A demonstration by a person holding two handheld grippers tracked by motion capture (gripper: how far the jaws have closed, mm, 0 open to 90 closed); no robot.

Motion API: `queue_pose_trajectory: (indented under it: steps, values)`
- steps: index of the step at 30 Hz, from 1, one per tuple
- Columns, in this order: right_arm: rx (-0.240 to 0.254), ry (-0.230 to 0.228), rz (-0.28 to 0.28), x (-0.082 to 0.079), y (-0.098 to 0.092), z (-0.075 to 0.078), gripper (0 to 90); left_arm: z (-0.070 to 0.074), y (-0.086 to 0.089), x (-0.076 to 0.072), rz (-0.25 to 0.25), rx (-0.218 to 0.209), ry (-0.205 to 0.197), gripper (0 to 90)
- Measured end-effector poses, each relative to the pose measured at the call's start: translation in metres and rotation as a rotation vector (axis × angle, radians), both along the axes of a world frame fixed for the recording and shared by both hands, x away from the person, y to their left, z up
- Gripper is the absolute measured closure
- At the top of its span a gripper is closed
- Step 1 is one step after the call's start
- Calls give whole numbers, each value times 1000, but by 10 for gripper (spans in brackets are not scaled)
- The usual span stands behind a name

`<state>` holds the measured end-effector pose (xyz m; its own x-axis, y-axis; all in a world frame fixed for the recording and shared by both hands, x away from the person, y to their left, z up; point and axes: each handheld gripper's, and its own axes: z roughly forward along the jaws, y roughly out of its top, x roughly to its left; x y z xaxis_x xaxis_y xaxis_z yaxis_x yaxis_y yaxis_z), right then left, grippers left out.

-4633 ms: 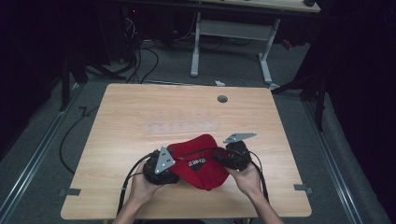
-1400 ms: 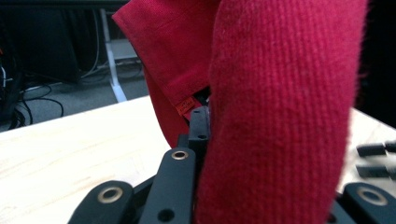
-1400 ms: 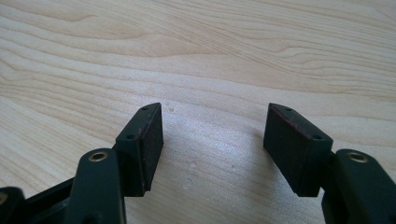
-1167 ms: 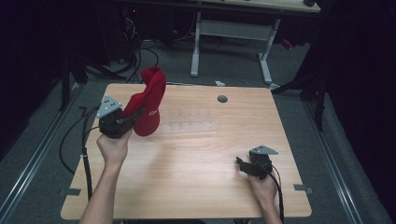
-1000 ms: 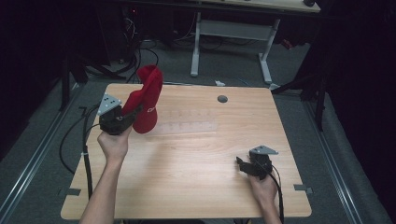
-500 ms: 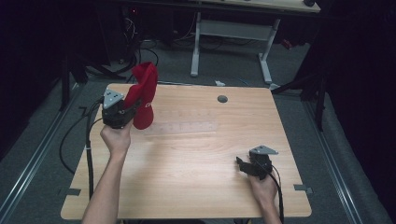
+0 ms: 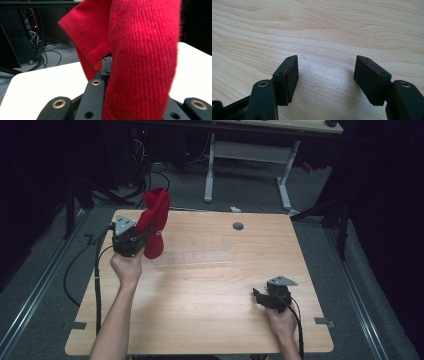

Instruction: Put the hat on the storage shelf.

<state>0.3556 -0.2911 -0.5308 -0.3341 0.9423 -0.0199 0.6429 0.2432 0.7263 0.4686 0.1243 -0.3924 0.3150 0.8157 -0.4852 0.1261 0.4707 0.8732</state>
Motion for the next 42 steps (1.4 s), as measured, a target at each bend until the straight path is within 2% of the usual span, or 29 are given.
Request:
queue_pose_trajectory:
  steps: [1,2,3,4,6,7,11,17,20,23,24,25,26,30,42]
  values:
    - [1,0,0,0,0,0,368,-6,-4,2,-12,3,19,805]
    - [1,0,0,0,0,0,368,-6,-4,2,-12,3,19,804]
    - [1,0,-1,0,0,0,367,-15,-7,3,-21,1,39,803]
    - [1,0,-1,0,0,0,367,-15,-7,3,-21,1,39,802]
    - [0,0,0,0,0,0,367,-19,-4,1,-32,-40,50,801]
    - [0,0,2,0,0,0,365,-20,0,0,-29,-75,61,800]
    - [0,0,3,0,0,0,363,-25,5,-5,-27,-61,70,793]
    - [0,0,3,0,0,0,362,-33,13,-12,-18,-63,91,764]
    - [1,0,3,0,0,0,361,-35,17,-15,-15,-67,96,702]
    - [1,0,4,0,0,0,362,-36,18,-16,-3,-51,94,618]
    - [1,0,3,0,0,0,362,-36,18,-17,-3,-48,95,618]
    - [1,0,3,0,0,0,361,-37,19,-17,-7,-42,98,549]
    - [1,0,3,0,0,0,361,-37,19,-17,-7,-42,98,521]
    - [1,0,3,0,0,0,362,-37,23,-18,-19,-43,128,454]
    - [1,0,3,0,0,0,362,-30,30,-28,-35,-39,128,376]
